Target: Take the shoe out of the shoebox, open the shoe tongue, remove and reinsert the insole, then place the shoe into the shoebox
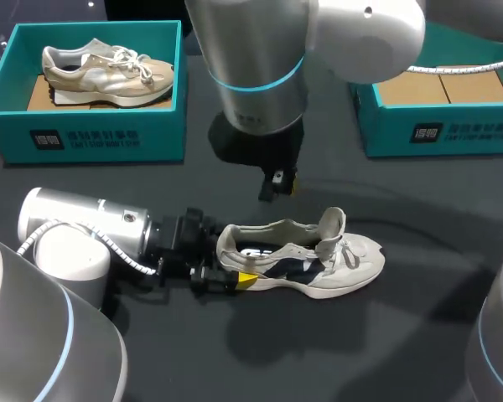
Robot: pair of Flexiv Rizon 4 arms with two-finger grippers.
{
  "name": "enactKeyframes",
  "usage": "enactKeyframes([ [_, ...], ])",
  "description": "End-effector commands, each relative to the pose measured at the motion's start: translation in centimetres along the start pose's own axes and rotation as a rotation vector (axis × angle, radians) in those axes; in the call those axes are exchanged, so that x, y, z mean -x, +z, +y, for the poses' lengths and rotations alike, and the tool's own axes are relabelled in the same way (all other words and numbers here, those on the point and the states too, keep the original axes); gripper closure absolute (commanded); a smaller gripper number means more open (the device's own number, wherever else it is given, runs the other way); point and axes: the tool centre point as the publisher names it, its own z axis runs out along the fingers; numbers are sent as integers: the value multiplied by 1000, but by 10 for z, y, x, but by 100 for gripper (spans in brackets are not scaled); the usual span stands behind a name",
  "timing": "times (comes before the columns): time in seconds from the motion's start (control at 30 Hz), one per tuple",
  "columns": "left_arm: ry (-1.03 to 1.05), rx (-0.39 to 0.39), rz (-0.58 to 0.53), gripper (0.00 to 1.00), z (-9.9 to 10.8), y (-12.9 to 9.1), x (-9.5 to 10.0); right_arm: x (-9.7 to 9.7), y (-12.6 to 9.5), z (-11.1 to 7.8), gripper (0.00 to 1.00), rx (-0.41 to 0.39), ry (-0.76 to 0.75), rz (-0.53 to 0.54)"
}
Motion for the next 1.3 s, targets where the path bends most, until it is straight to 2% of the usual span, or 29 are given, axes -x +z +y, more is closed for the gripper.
enactKeyframes([
  [0.03,0,1,-1,100,1,-1,-2,-18,31,21,100,11,-91,5],
  [0.17,0,1,-1,100,1,-1,-2,-32,50,26,100,48,-188,39],
  [0.6,0,1,-1,100,1,-1,-2,-32,50,26,100,48,-188,39],
  [0.77,0,1,-1,100,1,-1,-2,-33,79,35,100,92,-209,78],
  [1.17,0,1,-1,100,1,-1,-2,-33,80,34,100,82,-202,78],
  [1.3,0,1,-1,100,1,-1,-2,-31,96,43,100,95,-227,73],
])
